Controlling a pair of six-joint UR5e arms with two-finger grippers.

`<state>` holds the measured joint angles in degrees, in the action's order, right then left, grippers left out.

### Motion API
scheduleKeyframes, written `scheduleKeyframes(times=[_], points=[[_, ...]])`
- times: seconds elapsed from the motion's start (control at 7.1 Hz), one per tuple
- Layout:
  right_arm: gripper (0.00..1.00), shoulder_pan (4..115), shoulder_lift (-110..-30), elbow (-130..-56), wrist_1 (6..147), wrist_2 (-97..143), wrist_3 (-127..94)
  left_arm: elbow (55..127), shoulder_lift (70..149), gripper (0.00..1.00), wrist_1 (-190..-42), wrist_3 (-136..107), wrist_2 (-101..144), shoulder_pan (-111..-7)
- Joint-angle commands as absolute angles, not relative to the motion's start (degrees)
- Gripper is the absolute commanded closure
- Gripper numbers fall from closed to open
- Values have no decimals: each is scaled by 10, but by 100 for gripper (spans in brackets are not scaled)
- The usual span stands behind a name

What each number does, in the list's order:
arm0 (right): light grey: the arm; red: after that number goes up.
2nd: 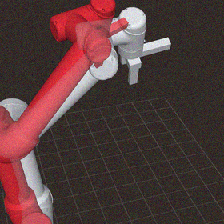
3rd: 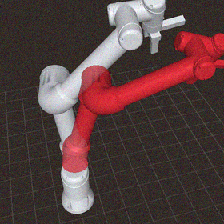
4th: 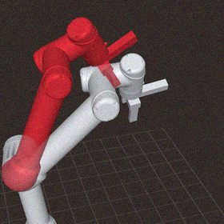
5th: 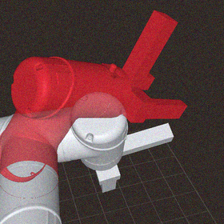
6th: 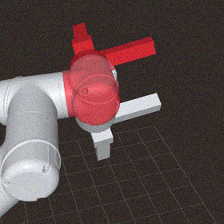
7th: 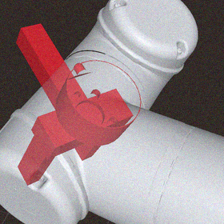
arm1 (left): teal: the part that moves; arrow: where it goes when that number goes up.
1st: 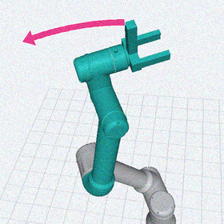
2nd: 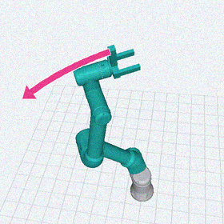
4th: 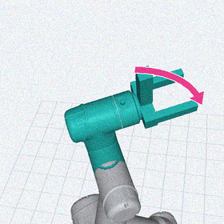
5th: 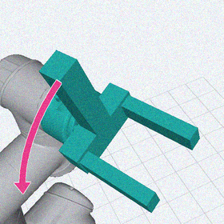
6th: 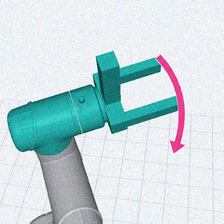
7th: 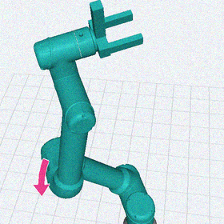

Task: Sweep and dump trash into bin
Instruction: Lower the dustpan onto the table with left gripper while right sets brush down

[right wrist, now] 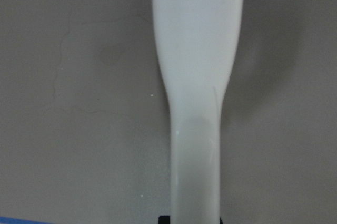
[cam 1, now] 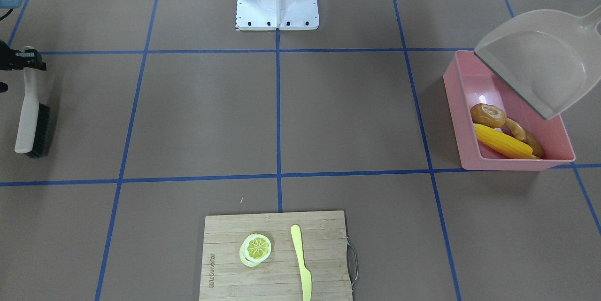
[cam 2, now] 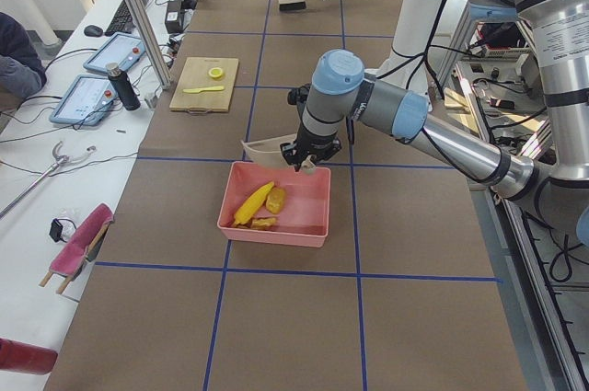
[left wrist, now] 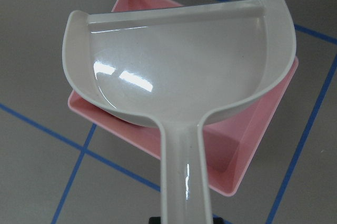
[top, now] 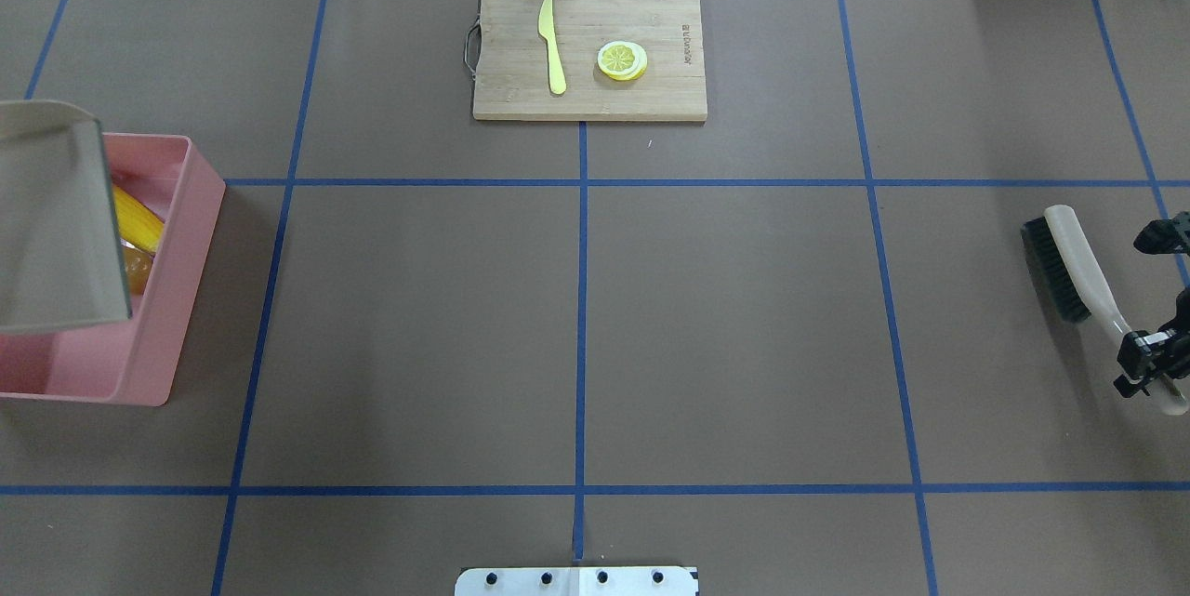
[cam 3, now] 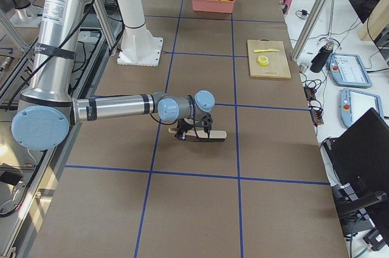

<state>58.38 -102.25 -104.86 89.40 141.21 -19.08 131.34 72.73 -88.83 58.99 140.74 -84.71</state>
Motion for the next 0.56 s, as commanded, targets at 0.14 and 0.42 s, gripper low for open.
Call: scheduleKeyframes(times=[0.14, 0.42], points=[[100, 574, -999, -1033, 909, 1399, -191, 1223, 764, 100, -1162, 495, 1408, -668], [37, 574, -991, -1029, 910, 1400, -192, 1176, 872, 100, -1212, 419, 1320, -521]])
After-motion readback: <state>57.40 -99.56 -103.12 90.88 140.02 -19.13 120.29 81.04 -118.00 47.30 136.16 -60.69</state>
